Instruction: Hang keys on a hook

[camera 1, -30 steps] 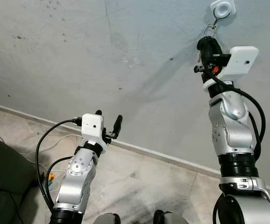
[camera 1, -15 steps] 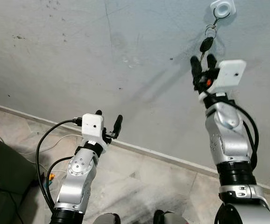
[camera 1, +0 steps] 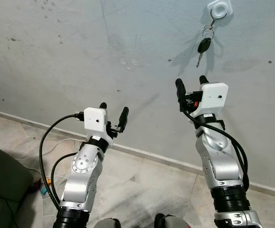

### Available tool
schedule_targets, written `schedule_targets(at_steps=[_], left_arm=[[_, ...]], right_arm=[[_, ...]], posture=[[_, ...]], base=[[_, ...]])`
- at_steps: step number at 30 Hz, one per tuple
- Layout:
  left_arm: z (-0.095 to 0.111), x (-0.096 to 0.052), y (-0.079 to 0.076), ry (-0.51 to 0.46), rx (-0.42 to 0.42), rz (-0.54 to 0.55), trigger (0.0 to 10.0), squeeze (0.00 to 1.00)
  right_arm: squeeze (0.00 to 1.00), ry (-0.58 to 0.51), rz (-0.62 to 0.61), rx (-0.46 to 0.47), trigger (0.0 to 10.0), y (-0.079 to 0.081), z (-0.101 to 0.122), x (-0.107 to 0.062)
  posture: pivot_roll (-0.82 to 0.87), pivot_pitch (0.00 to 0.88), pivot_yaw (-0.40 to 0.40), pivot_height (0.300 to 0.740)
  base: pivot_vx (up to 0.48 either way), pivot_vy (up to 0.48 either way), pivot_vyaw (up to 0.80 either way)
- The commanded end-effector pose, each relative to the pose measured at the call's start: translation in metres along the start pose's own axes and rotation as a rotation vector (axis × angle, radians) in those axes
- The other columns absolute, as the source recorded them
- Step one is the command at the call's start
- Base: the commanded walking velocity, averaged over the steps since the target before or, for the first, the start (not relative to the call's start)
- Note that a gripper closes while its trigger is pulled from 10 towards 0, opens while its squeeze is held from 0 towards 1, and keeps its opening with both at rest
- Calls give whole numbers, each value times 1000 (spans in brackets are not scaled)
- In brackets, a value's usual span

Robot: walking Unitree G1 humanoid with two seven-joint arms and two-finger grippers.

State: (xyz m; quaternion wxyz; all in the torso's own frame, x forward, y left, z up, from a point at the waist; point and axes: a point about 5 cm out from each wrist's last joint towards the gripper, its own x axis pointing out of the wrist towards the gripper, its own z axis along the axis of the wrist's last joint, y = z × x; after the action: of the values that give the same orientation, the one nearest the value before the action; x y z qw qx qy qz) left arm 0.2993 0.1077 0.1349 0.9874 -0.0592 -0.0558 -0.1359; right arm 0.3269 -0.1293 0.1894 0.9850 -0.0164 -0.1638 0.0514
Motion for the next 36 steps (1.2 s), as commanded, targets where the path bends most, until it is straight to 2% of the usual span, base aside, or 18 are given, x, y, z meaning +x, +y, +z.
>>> schedule_targets(at_steps=[1,8,14,20,21,22,29,31,33,36], left_arm=[[1,0,2,-5,-7,19,10000,0],[1,4,5,4,22,69,10000,0],[-4,0,7,16,48,73,10000,0],[-7,-3,9,34,15,85,10000,0],[-8,-3,10,37,13,88,10000,0],[-9,-3,11,44,3,95,10000,0],[-12,-3,15,79,-43,110,10000,0],[-14,-3,16,105,-26,101,10000,0],[-18,-9,18,116,38,67,10000,0],[-23,-16,21,148,52,37,10000,0]], right_arm=[[1000,19,-18,20,10000,0,0,-4],[1000,48,-12,18,10000,1,-3,-3],[1000,68,-26,26,10000,-2,-4,-5],[1000,119,-32,42,10000,-3,-11,-7],[612,121,-31,51,10000,-2,-12,-7],[0,120,-29,62,10000,-2,-12,-7],[0,125,-27,63,10000,-2,-11,-7],[0,130,-28,53,10000,-3,-12,-7],[0,143,-28,25,10000,-8,-17,-11],[0,156,-25,-3,10000,-12,-22,-15]], posture=[[9,122,9,740],[2,117,5,740],[4,120,7,740],[6,124,10,740],[6,124,12,740],[6,127,13,740],[5,130,12,740],[6,131,11,740],[11,132,10,740],[15,133,9,740]], base=[[0,0,0],[0,0,0],[0,0,0],[0,0,0],[0,0,-788],[0,0,-788],[0,0,-788],[0,0,-788],[0,0,-788],[0,0,-788]])
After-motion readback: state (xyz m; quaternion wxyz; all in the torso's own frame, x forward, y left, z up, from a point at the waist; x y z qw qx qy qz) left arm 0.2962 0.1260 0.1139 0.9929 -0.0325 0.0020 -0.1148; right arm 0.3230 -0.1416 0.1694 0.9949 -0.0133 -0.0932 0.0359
